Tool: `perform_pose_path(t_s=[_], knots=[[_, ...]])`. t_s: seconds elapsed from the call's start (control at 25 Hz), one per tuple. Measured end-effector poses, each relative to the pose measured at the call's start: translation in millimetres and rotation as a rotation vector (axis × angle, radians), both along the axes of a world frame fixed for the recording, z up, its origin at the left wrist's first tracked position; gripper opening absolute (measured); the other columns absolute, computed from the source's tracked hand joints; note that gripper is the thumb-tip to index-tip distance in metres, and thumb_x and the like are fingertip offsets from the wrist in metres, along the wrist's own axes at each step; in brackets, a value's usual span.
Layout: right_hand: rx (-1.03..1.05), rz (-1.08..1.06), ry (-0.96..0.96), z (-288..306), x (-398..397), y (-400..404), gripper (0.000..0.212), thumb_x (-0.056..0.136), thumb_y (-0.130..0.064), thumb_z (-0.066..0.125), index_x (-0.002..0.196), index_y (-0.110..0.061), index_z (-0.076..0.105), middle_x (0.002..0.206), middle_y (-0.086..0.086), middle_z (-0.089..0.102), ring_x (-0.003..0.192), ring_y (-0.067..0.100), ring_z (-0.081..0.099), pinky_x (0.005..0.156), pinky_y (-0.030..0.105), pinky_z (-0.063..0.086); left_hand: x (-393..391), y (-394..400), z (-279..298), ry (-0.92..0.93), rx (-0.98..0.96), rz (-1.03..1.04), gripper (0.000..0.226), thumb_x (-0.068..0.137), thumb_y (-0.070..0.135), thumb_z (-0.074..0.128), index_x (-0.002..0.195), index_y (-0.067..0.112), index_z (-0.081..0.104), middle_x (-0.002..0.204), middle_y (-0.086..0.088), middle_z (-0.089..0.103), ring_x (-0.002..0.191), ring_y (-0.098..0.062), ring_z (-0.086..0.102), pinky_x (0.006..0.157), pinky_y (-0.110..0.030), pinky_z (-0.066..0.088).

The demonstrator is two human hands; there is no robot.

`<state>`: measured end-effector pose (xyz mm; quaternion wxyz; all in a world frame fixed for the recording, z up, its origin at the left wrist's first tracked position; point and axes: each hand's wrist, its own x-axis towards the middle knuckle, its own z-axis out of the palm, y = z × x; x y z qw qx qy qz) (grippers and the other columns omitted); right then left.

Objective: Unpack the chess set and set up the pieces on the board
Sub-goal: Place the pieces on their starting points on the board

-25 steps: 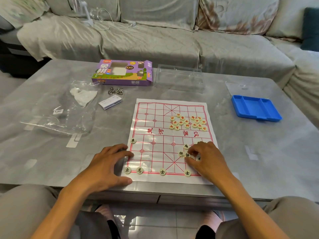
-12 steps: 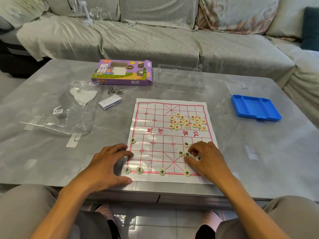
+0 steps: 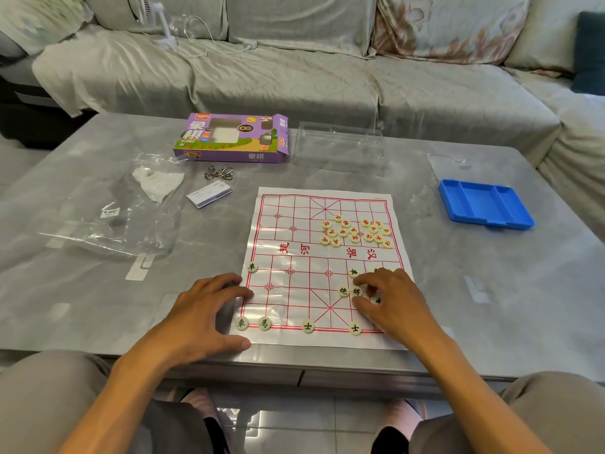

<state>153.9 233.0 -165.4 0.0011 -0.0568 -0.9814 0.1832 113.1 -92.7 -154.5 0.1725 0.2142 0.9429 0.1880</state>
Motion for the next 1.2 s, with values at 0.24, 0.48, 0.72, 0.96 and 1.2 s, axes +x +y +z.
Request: perform_pose_path(t_s=[0.24, 0.48, 0.72, 0.96, 1.2], knots=[[-0.031, -0.001, 0.038, 8, 2, -3, 0.029, 0.086, -0.048, 0.062, 0.11, -0.031, 0.062, 0.108, -0.018, 0.06, 0.097, 0.004, 0.047, 0.083, 0.018, 0.037, 0, 2, 1, -0.011, -0.006, 0.003, 0.078, 0.068, 0.063, 0.071, 0.136, 0.046, 0.035, 0.151, 0.022, 0.019, 0.139, -0.009, 0.018, 0.116, -0.042, 0.022], [-0.013, 0.293, -0.01, 19, 23, -28, 0.027, 0.087, -0.046, 0.059, 0.11, -0.035, 0.066, 0.104, -0.015, 0.063, 0.095, 0.005, 0.042, 0.081, 0.018, 0.032, 0, 0, 0, -0.001, 0.001, -0.003, 0.079, 0.067, 0.062, 0.073, 0.135, 0.046, 0.036, 0.15, 0.022, 0.021, 0.139, -0.009, 0.02, 0.115, -0.041, 0.023], [-0.002, 0.314, -0.045, 13, 24, -31, 0.029, 0.088, -0.046, 0.057, 0.114, -0.034, 0.064, 0.113, -0.014, 0.062, 0.096, 0.003, 0.04, 0.083, 0.019, 0.034, 0, 1, 0, -0.004, -0.009, -0.002, 0.078, 0.068, 0.063, 0.072, 0.136, 0.047, 0.035, 0.151, 0.023, 0.019, 0.139, -0.008, 0.018, 0.115, -0.04, 0.022], [-0.075, 0.246, -0.04, 14, 26, -27, 0.026, 0.086, -0.056, 0.057, 0.104, -0.037, 0.061, 0.103, -0.02, 0.059, 0.094, 0.002, 0.045, 0.08, 0.015, 0.033, 0, 1, 0, -0.007, -0.004, 0.0, 0.078, 0.069, 0.063, 0.071, 0.135, 0.047, 0.035, 0.152, 0.023, 0.018, 0.14, -0.009, 0.017, 0.115, -0.04, 0.022], [0.039, -0.008, 0.051, 10, -8, -17, 0.032, 0.085, -0.054, 0.059, 0.104, -0.029, 0.064, 0.105, -0.013, 0.064, 0.097, 0.008, 0.05, 0.085, 0.024, 0.043, 1, 1, 1, -0.008, -0.012, 0.008, 0.078, 0.069, 0.063, 0.072, 0.135, 0.047, 0.034, 0.152, 0.023, 0.018, 0.14, -0.008, 0.017, 0.115, -0.04, 0.021]])
